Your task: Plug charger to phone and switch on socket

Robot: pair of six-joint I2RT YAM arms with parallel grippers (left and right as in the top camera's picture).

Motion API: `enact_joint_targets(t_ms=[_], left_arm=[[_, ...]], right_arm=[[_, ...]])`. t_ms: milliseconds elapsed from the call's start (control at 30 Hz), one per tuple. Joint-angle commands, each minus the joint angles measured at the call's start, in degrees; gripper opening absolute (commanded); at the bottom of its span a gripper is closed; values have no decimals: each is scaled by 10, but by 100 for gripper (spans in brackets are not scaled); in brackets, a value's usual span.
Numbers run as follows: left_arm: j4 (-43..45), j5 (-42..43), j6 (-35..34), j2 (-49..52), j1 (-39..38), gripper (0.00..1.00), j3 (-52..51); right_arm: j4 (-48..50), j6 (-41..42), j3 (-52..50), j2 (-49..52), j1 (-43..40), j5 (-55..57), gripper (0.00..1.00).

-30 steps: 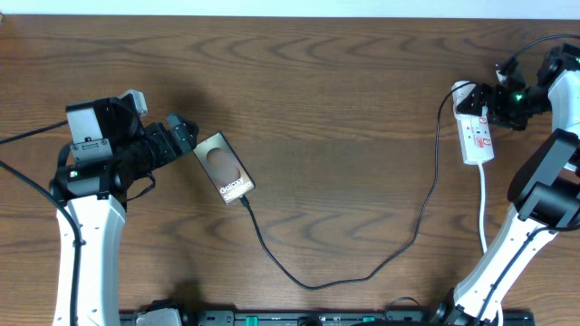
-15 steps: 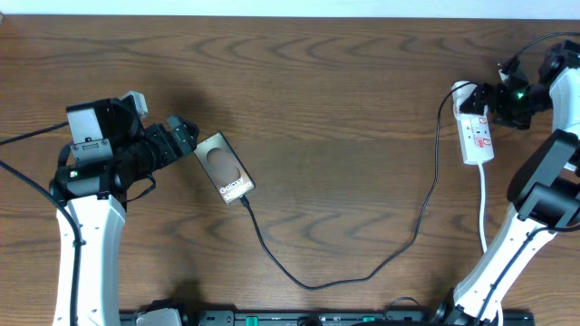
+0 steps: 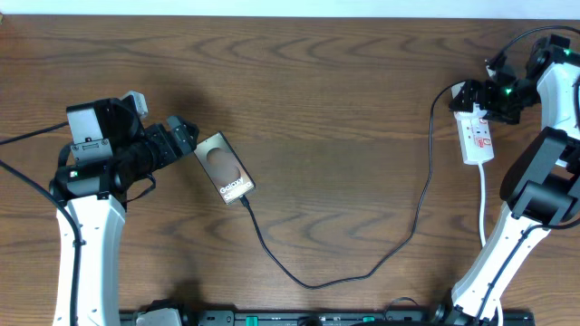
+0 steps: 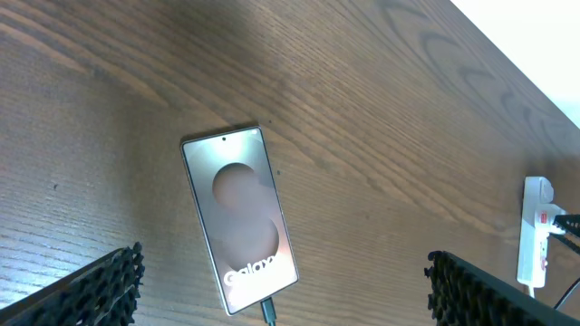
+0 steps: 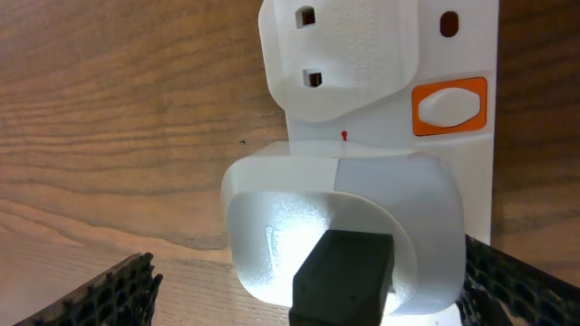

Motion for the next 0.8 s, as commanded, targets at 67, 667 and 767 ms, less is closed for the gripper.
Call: enact_joint_targets(t_ms=[67,667,767], left_arm=[[-2,-5,8,2,-1,98,0],[-2,-5,8,2,-1,98,0],[-2,-5,8,2,-1,98,0]], right_arm=[[-3,12,11,2,10,-19,99],[-7,56,11,2,10,-46,98],[-7,64,10,2,10,-48,98]])
